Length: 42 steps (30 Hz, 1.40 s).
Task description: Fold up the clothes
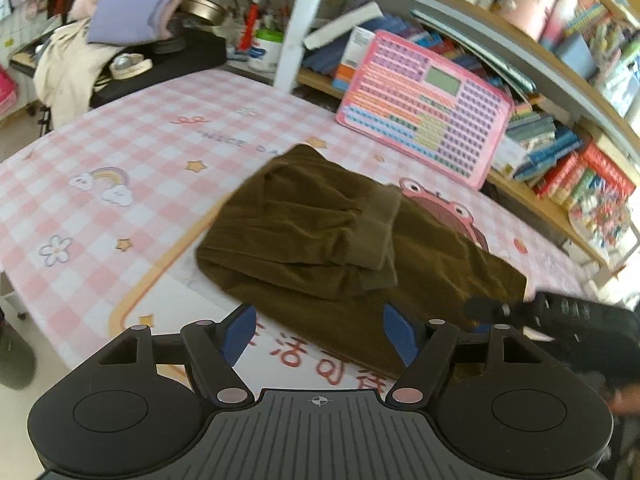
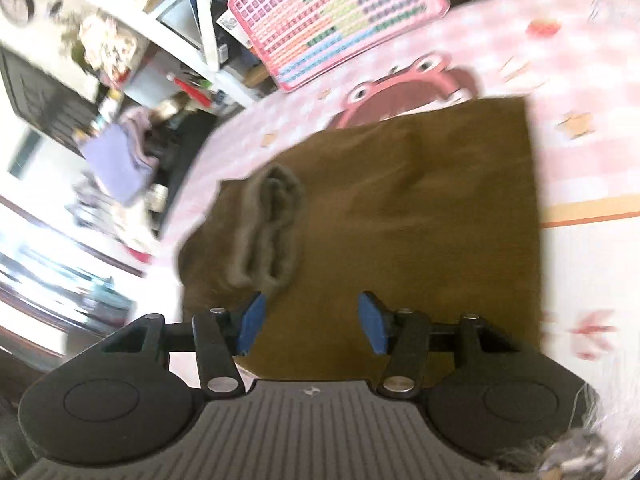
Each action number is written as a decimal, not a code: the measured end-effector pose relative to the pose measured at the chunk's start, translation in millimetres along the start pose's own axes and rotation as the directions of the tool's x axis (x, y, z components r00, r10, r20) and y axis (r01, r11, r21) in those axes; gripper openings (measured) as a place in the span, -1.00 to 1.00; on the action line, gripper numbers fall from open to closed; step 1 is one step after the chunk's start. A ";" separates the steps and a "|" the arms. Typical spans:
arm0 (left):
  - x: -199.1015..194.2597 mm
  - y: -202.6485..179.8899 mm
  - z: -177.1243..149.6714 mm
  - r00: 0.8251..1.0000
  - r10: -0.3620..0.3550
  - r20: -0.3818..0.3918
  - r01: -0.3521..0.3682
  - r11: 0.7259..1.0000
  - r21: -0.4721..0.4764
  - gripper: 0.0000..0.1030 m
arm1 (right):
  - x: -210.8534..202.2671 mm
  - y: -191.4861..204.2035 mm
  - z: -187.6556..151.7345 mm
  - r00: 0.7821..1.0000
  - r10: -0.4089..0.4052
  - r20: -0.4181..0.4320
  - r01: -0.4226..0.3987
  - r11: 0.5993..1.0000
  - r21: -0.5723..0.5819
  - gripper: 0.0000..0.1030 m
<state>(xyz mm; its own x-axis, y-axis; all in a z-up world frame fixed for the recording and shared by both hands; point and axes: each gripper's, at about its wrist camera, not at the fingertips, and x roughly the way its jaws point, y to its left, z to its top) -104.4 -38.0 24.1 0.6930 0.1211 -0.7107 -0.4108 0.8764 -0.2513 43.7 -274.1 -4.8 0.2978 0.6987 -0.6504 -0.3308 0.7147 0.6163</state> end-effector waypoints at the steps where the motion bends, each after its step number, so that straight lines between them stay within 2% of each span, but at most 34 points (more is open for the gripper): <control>1: 1.8 -6.2 -1.1 1.000 0.000 -0.010 0.000 1.000 0.019 0.46 | -7.0 -0.9 -5.8 0.999 -0.042 0.005 0.042 0.999 -0.027 0.02; 4: 7.0 -25.3 -5.1 0.999 0.000 -0.038 0.003 0.997 0.076 0.51 | -25.1 -4.1 -18.3 0.990 -0.137 0.014 0.138 0.987 -0.085 0.06; 9: 16.2 -53.0 -12.3 0.996 -0.029 -0.082 0.041 0.988 0.151 0.54 | -45.6 -21.3 -26.8 0.983 -0.182 0.040 0.184 0.980 -0.072 0.11; 12: 20.9 -67.7 -16.5 0.993 -0.044 -0.106 0.064 0.980 0.189 0.60 | -61.0 -25.2 -29.6 0.970 -0.234 0.072 0.240 0.967 -0.089 0.19; 14: 24.8 -79.7 -18.5 0.992 -0.030 -0.119 0.056 0.974 0.221 0.75 | -67.4 -27.5 -31.3 0.960 -0.265 0.087 0.273 0.957 -0.097 0.24; 18: 29.2 -96.1 -25.0 0.990 -0.008 -0.143 0.048 0.959 0.280 0.78 | -74.2 -37.4 -33.0 0.950 -0.299 0.089 0.305 0.950 -0.062 0.28; 22: 29.0 -106.8 -29.3 0.989 0.003 -0.150 0.048 0.941 0.335 0.78 | -79.8 -55.9 -35.8 0.962 -0.265 0.068 0.263 0.964 0.036 0.26; 25: 26.5 -114.4 -31.8 0.991 0.009 -0.134 0.046 0.916 0.398 0.78 | -81.7 -72.9 -37.4 0.979 -0.200 0.045 0.192 0.969 0.153 0.10; 26: 25.7 -117.0 -32.7 0.992 0.010 -0.128 0.045 0.907 0.419 0.78 | -81.4 -78.5 -37.9 0.984 -0.174 0.038 0.163 0.966 0.199 -0.07; 27: 23.7 -118.8 -33.4 0.993 0.003 -0.121 0.050 0.899 0.435 0.78 | -80.6 -83.5 -38.4 0.988 -0.148 0.033 0.136 0.960 0.246 -0.18; 30: 16.8 -123.9 -35.6 0.995 -0.026 -0.096 0.070 0.874 0.481 0.78 | -77.9 -97.0 -39.5 0.997 -0.079 0.026 0.064 0.928 0.367 -0.29; 32: 12.2 -127.3 -37.0 0.996 -0.046 -0.081 0.081 0.855 0.512 0.78 | -74.6 -98.3 -38.4 0.997 -0.070 0.024 0.056 0.922 0.382 -0.29; 35: 12.5 -136.6 -40.9 0.997 -0.042 -0.061 0.069 0.807 0.586 0.78 | -67.6 -99.5 -35.2 0.998 -0.051 0.025 0.037 0.918 0.395 -0.32; 38: 13.9 -142.3 -46.2 0.995 -0.059 -0.081 0.096 0.769 0.632 0.78 | -57.4 -101.4 -30.8 0.999 -0.016 0.031 0.002 0.909 0.417 -0.36; 40: 15.4 -145.7 -48.9 0.991 -0.089 -0.098 0.132 0.746 0.652 0.78 | -50.6 -103.7 -27.6 1.000 0.006 0.031 -0.019 0.900 0.435 -0.43; 42: 21.0 -150.7 -51.3 0.987 -0.103 -0.127 0.162 0.721 0.673 0.77 | -44.3 -106.3 -25.1 1.000 0.019 0.015 -0.024 0.890 0.455 -0.66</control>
<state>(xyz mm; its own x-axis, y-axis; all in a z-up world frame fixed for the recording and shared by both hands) -58.4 -191.5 13.3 0.6509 -0.0300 -0.7585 0.2149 0.9656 0.1462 43.2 -381.9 -52.7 0.3044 0.7129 -0.6317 0.1059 0.6338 0.7662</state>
